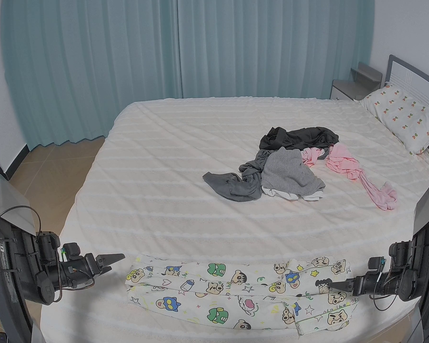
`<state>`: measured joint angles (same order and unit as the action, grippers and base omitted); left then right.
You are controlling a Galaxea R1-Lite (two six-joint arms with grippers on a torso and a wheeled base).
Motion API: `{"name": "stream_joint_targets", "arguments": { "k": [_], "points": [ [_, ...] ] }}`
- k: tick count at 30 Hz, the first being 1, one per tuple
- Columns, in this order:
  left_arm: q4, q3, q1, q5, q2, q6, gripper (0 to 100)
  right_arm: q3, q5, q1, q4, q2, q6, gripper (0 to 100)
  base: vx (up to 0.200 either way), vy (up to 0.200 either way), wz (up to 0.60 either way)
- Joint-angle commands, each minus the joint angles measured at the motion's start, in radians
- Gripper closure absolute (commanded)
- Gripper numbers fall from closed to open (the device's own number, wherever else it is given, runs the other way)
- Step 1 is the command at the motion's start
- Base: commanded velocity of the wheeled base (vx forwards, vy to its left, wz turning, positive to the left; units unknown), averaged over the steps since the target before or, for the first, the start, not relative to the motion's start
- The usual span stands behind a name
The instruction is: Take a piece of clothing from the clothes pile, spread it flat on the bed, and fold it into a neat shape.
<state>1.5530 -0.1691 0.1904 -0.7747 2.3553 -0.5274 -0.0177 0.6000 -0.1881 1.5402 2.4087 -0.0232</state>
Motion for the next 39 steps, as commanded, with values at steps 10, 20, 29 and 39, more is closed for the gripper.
{"name": "stream_joint_targets", "arguments": {
  "k": [10,20,29,39],
  "points": [
    [0.018,-0.003,-0.002,0.0,0.004,0.0,0,-0.104,-0.123,0.091,0.023,-0.207,-0.087,0,0.0,0.0,0.0],
    [0.018,0.002,-0.002,0.0,0.004,0.0,0,-0.32,-0.355,0.49,-0.061,-0.062,-0.383,0,0.0,0.0,0.0],
    [0.018,0.002,-0.002,0.0,0.004,0.001,0,-0.423,-0.391,0.513,-0.066,0.127,-0.382,0,0.0,0.0,0.0],
    [0.018,0.002,-0.003,-0.002,0.005,0.001,0,-0.449,-0.393,0.516,-0.063,0.144,-0.382,0,0.0,0.0,0.0]
  ]
}}
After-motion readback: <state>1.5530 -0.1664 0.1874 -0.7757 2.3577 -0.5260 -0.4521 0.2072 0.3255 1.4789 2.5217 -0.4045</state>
